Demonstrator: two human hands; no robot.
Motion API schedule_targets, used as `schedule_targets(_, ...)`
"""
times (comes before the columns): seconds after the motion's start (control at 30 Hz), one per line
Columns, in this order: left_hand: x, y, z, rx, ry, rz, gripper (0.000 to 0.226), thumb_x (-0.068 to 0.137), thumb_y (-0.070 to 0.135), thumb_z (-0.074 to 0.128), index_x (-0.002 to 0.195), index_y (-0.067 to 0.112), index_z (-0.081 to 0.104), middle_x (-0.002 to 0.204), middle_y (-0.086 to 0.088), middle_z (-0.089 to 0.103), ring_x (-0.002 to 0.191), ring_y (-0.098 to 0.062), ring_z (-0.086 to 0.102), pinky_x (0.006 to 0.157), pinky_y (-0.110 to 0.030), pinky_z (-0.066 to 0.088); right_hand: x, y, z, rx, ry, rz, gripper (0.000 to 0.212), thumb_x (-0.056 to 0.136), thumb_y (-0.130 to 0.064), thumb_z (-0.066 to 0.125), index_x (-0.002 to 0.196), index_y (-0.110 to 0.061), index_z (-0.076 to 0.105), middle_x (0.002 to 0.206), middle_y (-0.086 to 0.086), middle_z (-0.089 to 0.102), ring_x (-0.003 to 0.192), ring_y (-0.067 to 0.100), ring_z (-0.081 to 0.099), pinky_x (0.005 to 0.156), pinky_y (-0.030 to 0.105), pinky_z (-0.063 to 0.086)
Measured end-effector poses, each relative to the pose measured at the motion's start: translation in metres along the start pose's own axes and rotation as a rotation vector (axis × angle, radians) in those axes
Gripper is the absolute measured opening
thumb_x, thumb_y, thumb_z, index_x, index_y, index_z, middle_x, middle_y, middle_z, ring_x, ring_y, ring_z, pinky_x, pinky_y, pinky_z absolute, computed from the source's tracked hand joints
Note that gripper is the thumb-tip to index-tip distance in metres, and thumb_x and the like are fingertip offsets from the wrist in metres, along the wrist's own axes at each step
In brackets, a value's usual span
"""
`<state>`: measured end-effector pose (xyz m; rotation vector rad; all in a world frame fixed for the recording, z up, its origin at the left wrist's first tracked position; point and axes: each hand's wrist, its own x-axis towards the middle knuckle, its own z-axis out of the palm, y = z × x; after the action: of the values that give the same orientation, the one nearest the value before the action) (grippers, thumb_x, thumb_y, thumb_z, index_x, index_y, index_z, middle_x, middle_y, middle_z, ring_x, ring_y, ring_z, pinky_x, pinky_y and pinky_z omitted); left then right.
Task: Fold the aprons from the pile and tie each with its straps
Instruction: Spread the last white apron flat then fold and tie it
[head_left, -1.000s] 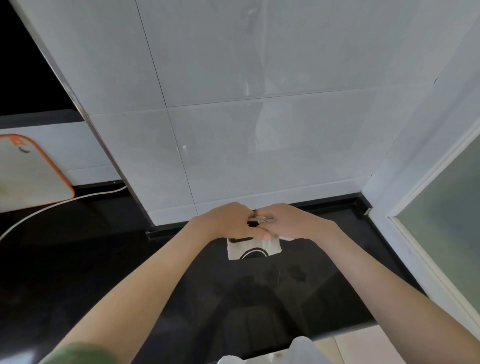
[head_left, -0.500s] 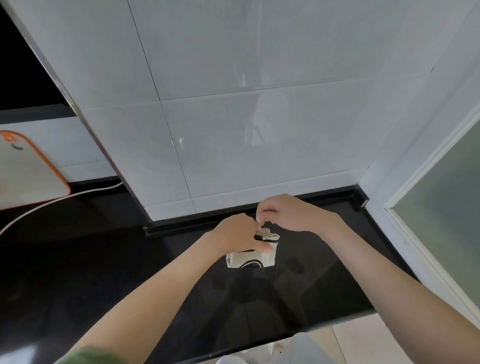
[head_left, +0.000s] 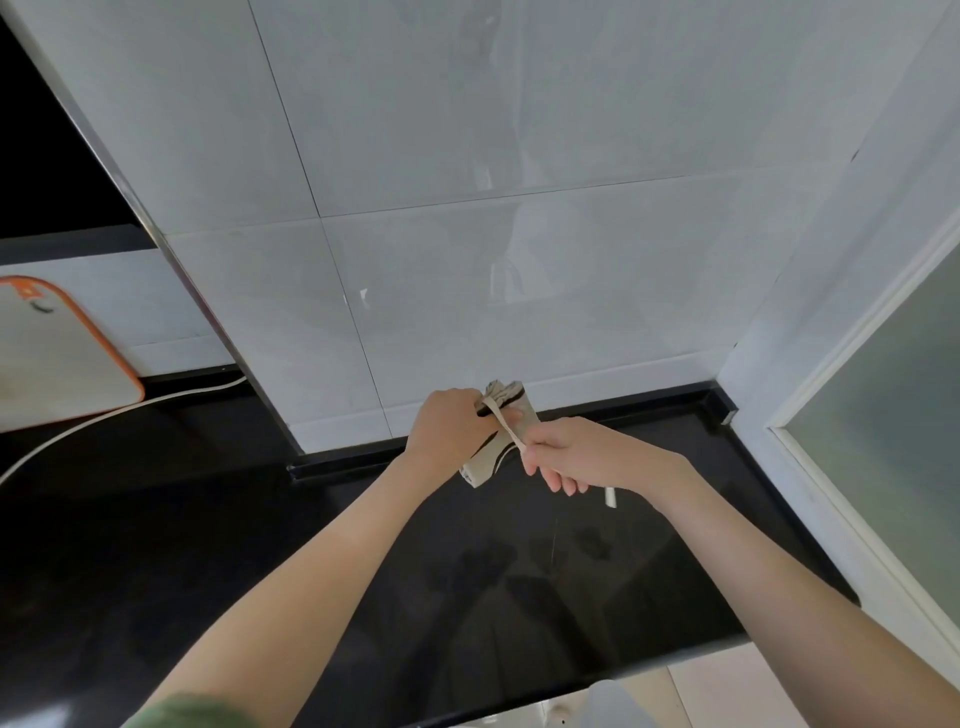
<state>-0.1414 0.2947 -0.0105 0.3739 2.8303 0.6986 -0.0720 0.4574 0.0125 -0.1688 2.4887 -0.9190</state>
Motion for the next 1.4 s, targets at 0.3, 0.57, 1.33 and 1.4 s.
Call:
schedule_targets(0.3, -0.005, 0.008, -0.014, 0.125, 0.051, 0.016, 0.029, 0.093, 0.026, 0.048, 0.066, 0.016, 0.04, 0.063, 0.002, 0.046, 0.067, -0.021, 0.049, 0.048, -0.023, 0.031, 0.01, -0.002, 0.008, 0.18, 0.244, -0.047, 0.013, 0.09, -0.035, 0.063, 0.101, -0.028, 0.061, 0.087, -0.016, 0.063, 0.078, -0.005, 0.059, 0.068, 0.01, 0.04)
schedule_targets(0.57, -0.005, 0.009, -0.01, 0.147, 0.048, 0.035, 0.023, 0.092, 0.026, 0.049, 0.074, 0.014, 0.044, 0.065, 0.002, 0.045, 0.067, -0.019, 0.049, 0.047, -0.022, 0.031, 0.013, -0.014, 0.01, 0.282, 0.448, -0.06, 0.012, 0.093, -0.03, 0.061, 0.1, -0.02, 0.059, 0.09, -0.009, 0.066, 0.08, 0.0, 0.058, 0.065, 0.013, 0.038)
schedule_targets(1.33, -0.007, 0.004, 0.0, 0.315, -0.064, 0.156, 0.051, 0.088, 0.061, 0.045, 0.065, 0.016, 0.037, 0.064, 0.002, 0.044, 0.059, -0.016, 0.044, 0.048, -0.024, 0.029, 0.009, -0.017, -0.006, 0.143, 0.356, -0.041, 0.012, 0.096, -0.013, 0.05, 0.085, -0.015, 0.054, 0.081, -0.006, 0.059, 0.072, 0.009, 0.05, 0.061, 0.02, 0.035)
schedule_targets(1.4, -0.009, 0.008, 0.001, 0.344, -0.072, 0.202, 0.054, 0.087, 0.065, 0.043, 0.07, 0.013, 0.045, 0.065, 0.002, 0.043, 0.057, -0.013, 0.042, 0.049, -0.024, 0.029, 0.01, -0.019, -0.009, 0.163, 0.336, -0.041, 0.013, 0.098, -0.014, 0.043, 0.089, -0.017, 0.052, 0.073, -0.007, 0.061, 0.067, 0.007, 0.051, 0.06, 0.021, 0.036)
